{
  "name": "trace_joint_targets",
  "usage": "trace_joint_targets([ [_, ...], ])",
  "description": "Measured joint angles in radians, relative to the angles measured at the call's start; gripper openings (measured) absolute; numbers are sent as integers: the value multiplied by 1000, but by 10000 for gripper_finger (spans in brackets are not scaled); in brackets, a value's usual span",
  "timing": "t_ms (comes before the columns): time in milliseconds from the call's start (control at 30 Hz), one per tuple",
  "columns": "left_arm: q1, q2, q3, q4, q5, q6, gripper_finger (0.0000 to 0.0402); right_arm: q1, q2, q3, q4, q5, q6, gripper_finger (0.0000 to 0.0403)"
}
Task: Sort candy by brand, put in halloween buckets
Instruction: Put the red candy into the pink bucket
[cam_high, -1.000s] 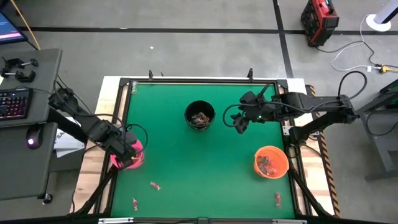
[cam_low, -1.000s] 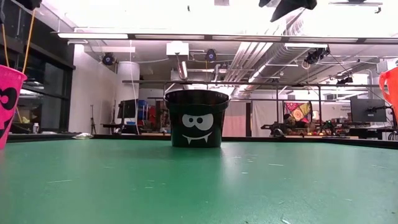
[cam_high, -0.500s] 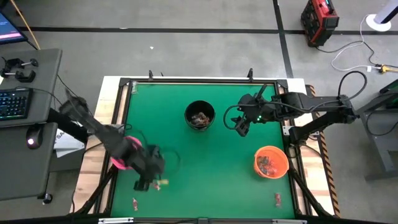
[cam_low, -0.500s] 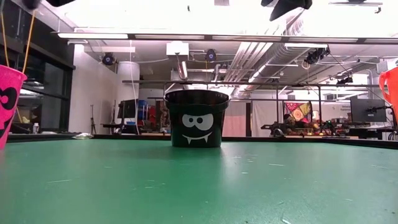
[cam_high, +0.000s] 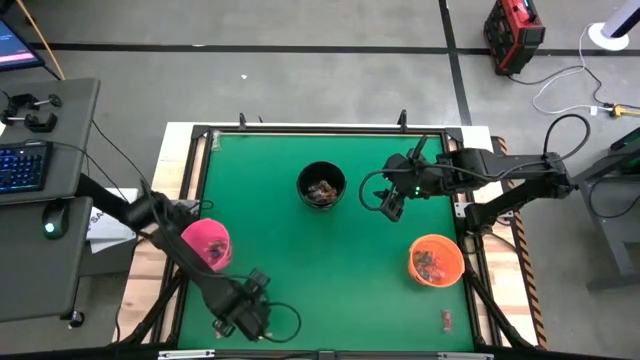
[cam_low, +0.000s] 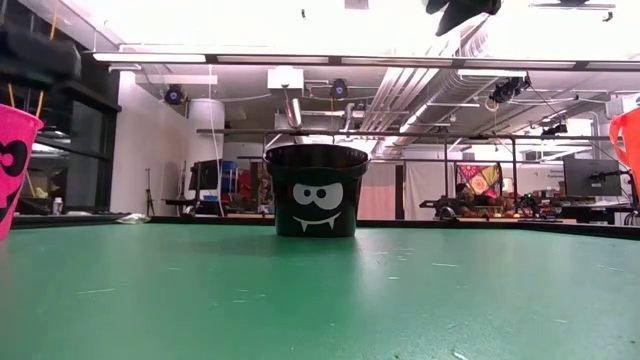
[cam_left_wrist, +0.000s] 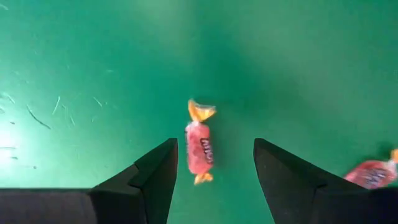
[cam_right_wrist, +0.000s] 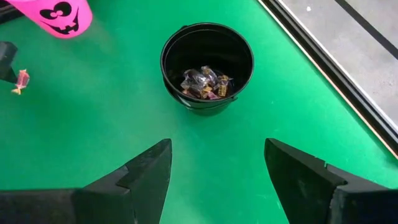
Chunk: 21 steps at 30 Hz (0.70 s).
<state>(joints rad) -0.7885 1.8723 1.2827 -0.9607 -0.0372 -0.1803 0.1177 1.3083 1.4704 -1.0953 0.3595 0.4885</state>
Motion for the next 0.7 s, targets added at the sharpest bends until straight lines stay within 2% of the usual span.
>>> trace_joint_targets([
  [333, 37, 64, -1, 6, 2, -28, 197, 0, 0, 0, 0, 1, -22, 250],
  [567, 36, 59, -62, 58, 41, -63, 194, 0, 0, 0, -1, 1, -19, 250],
  [633, 35, 59, -68, 59, 41, -63, 177, 0, 0, 0, -5, 1, -19, 250],
  [700, 36, 53, -68, 66, 50, -65, 141, 0, 0, 0, -6, 1, -19, 250],
])
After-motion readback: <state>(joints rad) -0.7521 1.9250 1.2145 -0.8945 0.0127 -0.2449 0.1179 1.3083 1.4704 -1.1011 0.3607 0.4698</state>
